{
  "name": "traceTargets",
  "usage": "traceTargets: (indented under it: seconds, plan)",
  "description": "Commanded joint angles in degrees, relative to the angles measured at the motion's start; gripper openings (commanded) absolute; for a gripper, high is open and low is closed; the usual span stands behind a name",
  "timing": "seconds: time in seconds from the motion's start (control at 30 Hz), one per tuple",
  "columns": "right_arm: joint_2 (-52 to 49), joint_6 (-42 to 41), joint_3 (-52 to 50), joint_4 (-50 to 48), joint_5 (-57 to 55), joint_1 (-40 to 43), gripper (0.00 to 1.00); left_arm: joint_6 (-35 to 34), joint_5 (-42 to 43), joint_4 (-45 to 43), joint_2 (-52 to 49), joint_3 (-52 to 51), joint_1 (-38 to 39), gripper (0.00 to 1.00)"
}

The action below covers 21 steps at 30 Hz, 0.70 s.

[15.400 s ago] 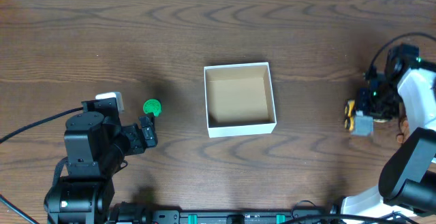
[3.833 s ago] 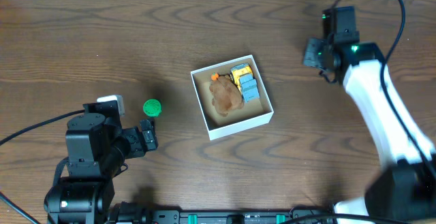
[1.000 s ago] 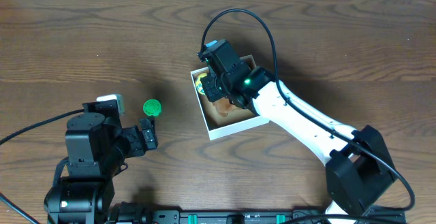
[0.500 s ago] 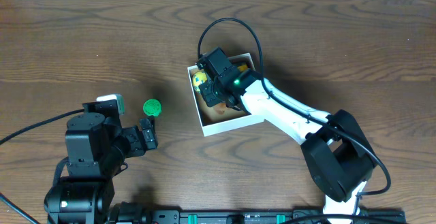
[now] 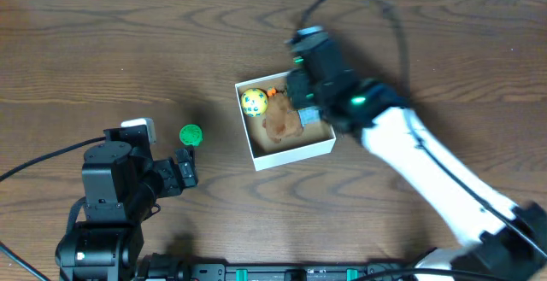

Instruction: Pack container

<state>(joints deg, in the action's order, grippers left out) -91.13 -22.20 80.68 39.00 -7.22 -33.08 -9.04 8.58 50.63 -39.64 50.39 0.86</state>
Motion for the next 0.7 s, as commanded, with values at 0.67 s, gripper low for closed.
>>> traceTargets:
  seconds: [0.67]
  plan:
    - [3.04,5.44,-0.09,25.59,7.74,47.15,0.99,-12.72,-12.76,12.79,-22.93,5.73,-17.73,0.98]
